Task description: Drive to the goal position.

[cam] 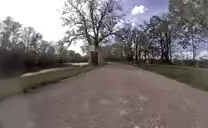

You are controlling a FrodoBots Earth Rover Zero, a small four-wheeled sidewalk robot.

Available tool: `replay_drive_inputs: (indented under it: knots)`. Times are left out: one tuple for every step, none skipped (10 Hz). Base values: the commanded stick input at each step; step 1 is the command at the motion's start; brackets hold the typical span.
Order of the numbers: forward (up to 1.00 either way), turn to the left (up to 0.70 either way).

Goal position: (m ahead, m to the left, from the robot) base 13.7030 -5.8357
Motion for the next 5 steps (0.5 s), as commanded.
replay_drive_inputs:
  knots:
    - [1.0,0.0]
    - [1.0,0.0]
    - [1.0,0.0]
    - [1.0,0.0]
    - [1.0,0.0]
